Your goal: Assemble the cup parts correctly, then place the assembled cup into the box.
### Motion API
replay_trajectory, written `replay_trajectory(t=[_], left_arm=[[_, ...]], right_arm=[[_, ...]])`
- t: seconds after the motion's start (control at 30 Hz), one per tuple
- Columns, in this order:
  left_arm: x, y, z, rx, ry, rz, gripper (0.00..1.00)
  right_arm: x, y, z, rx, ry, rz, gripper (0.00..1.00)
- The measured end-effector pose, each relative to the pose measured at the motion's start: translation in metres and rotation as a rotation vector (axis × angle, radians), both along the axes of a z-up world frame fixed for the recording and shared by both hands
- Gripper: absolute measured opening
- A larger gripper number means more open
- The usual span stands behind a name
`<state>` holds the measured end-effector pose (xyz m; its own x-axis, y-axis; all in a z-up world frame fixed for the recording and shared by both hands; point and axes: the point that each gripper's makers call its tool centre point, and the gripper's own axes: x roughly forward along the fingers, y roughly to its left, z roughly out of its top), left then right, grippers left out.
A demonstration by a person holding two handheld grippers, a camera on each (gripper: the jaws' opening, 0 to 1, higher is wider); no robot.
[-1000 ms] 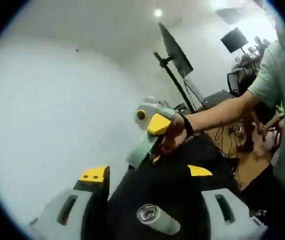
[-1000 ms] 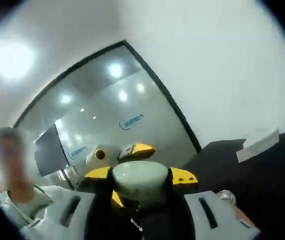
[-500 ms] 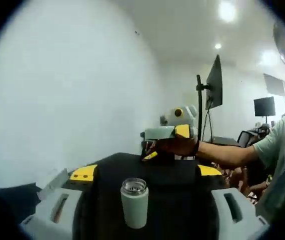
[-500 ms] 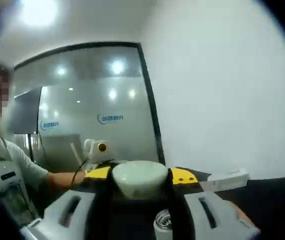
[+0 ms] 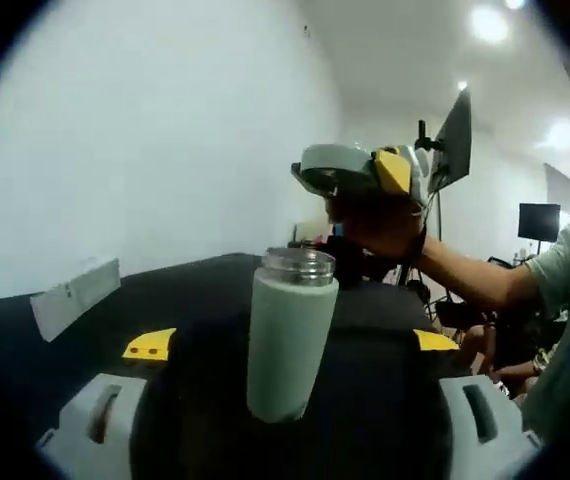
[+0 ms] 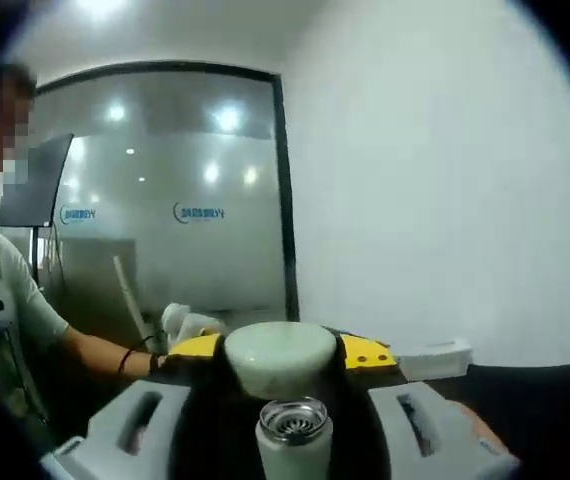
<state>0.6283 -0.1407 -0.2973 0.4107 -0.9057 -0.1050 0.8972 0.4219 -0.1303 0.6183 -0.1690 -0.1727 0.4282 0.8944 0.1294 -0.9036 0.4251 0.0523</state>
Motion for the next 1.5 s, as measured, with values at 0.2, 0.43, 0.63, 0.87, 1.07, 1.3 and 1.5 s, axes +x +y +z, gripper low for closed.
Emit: replay_trajectory(t=[0.2,0.43,0.63,0.87,1.07,1.3,1.5], left_arm=[[0.004,-0.017,-0.011,-0.02,0.001,-0.045,0.73],[0.008,-0.031,-0.019,-0.007,-0.019,-0.06,0.7],[0.009,-0.039,-0.022,-0.003,-0.055,-0.076,0.61],[0.015,-0.043,-0.028,0.002,-0.081,-0.074,0.51],[0.023,-0.041,-0.029,-0.013,-0.098,-0.044,0.4],[0.023,-0.041,-0.029,-0.007,-0.112,-0.045,0.4],[0.022,-0.041,-0.029,-0.006,-0.113,-0.046,0.4]], right_arm=[[0.005,0.002,-0.007,-0.008,0.008,0.001,0.41],[0.008,0.001,-0.01,-0.033,-0.008,-0.008,0.41],[0.012,0.005,-0.017,-0.052,-0.019,-0.011,0.41],[0.015,0.013,-0.035,-0.1,-0.024,-0.007,0.41],[0.016,0.016,-0.039,-0.096,-0.027,0.003,0.41],[0.017,0.02,-0.049,-0.112,-0.035,0.009,0.41],[0.018,0.019,-0.055,-0.119,-0.036,0.008,0.41]])
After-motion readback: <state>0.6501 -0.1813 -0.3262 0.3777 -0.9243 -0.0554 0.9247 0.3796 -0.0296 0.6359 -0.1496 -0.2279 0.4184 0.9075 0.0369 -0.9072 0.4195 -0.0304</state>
